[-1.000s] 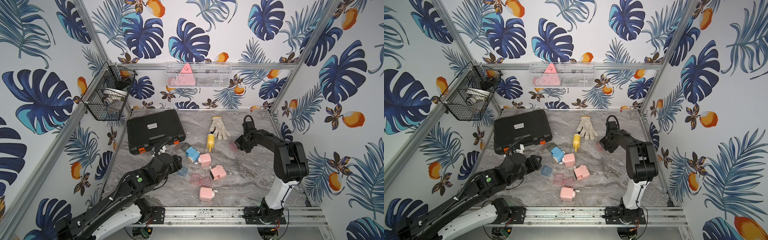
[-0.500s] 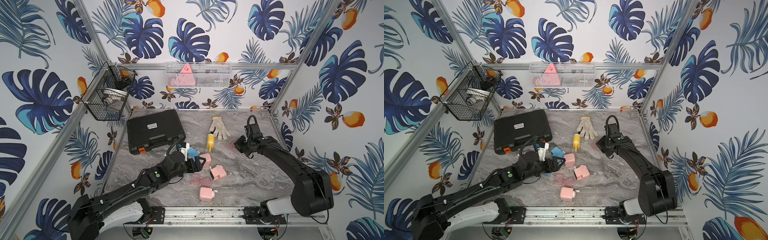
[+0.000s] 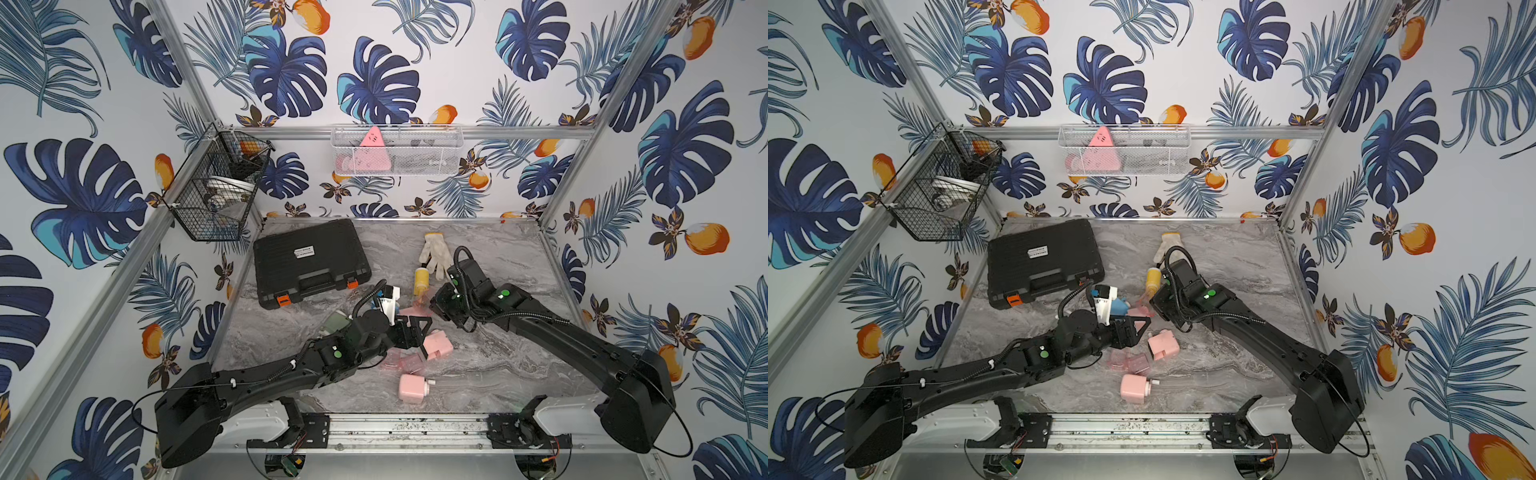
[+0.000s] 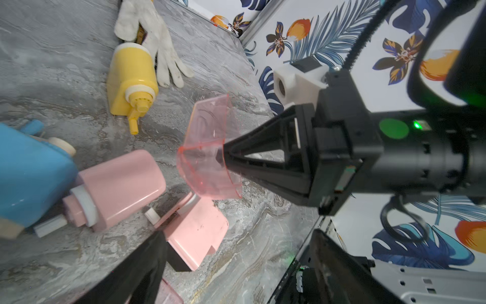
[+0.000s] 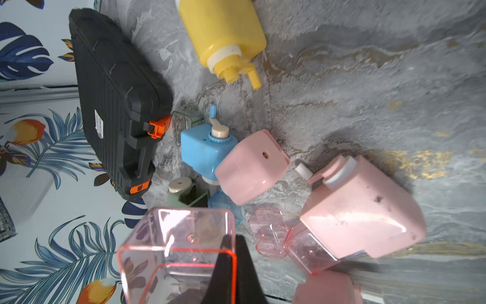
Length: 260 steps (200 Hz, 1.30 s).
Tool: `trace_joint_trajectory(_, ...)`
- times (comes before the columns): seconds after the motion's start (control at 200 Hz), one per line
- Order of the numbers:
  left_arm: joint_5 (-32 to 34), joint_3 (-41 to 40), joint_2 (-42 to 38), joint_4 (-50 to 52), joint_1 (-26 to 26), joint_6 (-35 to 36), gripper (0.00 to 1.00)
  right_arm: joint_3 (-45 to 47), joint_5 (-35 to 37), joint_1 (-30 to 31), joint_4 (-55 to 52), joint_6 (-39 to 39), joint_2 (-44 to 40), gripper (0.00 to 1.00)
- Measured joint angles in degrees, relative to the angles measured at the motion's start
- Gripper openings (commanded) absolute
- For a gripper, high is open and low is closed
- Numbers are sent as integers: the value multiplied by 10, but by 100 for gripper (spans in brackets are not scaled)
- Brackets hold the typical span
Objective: Put the tray back into the pencil sharpener
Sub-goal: Pick up the container from the center of the board.
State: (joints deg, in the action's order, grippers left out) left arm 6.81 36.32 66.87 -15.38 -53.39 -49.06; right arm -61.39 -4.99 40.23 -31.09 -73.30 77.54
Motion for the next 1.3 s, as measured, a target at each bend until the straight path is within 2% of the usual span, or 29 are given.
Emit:
trace_joint_trajectory(0.23,25,-37,-30,8,32,-22,77,-6,-5,52,17,-34,5,0)
trace_joint_trajectory(0.671,24,-67,-53,-11,38,-23,60,-14,-17,96,40,-62,24,0)
trace_joint_trajectory(0.942,23,-75,-57,-26,39,-34,48,-14,-17,105,52,-72,32,0)
trace_joint_trajectory(1.302,23,-77,-62,-26,42,-44,36,-10,-19,108,68,-80,39,0)
